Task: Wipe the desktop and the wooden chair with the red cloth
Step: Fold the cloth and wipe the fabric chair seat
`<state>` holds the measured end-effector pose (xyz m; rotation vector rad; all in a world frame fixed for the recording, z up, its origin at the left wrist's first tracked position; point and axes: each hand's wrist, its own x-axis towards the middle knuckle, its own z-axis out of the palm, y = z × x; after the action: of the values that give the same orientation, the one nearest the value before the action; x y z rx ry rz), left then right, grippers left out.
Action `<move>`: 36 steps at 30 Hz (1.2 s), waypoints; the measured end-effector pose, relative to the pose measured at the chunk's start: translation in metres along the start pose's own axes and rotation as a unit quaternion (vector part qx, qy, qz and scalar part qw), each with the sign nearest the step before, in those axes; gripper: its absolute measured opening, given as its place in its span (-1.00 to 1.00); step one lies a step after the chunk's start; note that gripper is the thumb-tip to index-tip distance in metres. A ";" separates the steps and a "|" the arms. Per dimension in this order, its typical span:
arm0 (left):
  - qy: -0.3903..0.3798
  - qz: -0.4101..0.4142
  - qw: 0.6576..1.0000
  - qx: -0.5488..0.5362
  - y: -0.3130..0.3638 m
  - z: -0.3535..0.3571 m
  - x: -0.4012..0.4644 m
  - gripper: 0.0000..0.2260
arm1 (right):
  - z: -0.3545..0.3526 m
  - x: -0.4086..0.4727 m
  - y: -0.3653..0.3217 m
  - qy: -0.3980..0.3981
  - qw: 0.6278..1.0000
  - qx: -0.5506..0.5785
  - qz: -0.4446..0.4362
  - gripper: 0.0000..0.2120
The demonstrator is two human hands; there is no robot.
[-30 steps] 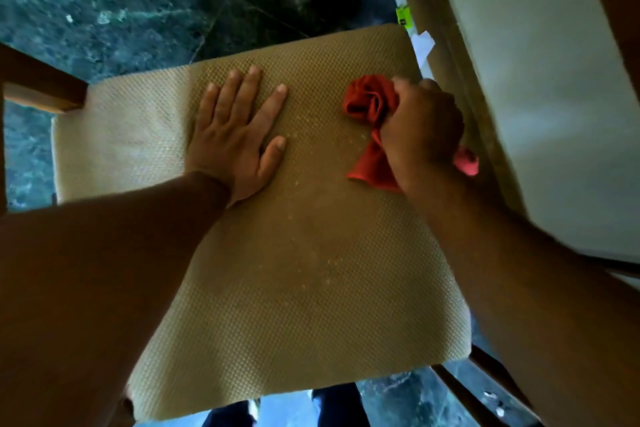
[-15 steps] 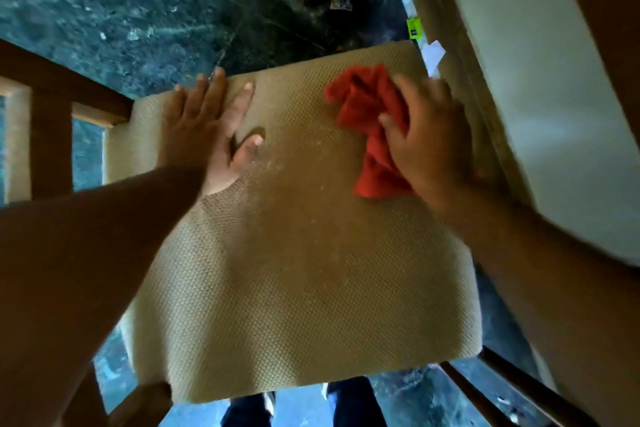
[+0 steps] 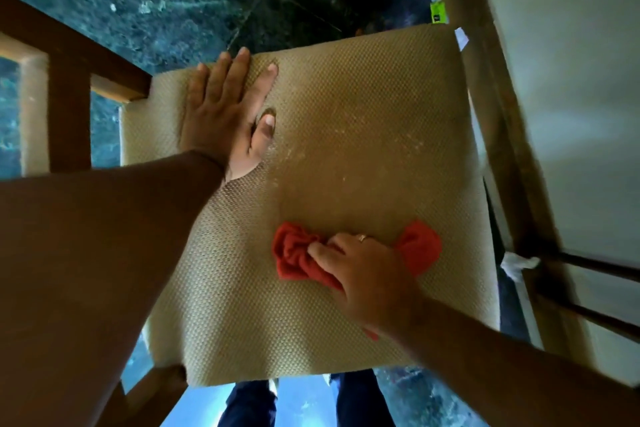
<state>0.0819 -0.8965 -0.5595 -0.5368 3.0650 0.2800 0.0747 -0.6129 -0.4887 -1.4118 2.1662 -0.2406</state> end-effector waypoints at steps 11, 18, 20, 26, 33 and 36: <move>0.024 0.000 1.000 -0.004 -0.001 0.011 0.000 -0.41 | -0.049 0.108 0.071 0.218 0.946 -0.136 0.197 -0.77; -0.003 -0.005 1.000 -0.002 0.003 0.001 -0.001 -0.42 | 0.031 -0.081 -0.023 -0.010 0.999 0.029 0.041 -0.58; -0.013 -0.006 1.000 0.005 0.004 -0.002 0.001 -0.42 | 0.003 -0.055 0.001 0.058 0.996 -0.005 0.070 -0.68; -0.022 -0.037 0.999 0.026 0.013 -0.011 -0.002 -0.41 | -0.076 0.074 0.073 0.224 0.944 -0.086 0.226 -0.74; 0.008 -0.031 0.999 0.025 0.011 0.004 -0.003 -0.43 | 0.018 -0.033 -0.024 -0.011 0.996 -0.061 0.064 -0.78; -0.007 -0.038 0.999 0.020 0.012 -0.004 -0.006 -0.42 | 0.015 -0.060 -0.024 -0.055 0.997 -0.038 0.024 -0.62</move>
<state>0.0834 -0.8846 -0.5537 -0.6445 3.0205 0.2203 0.1203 -0.5681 -0.4703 -1.3796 2.1360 -0.0621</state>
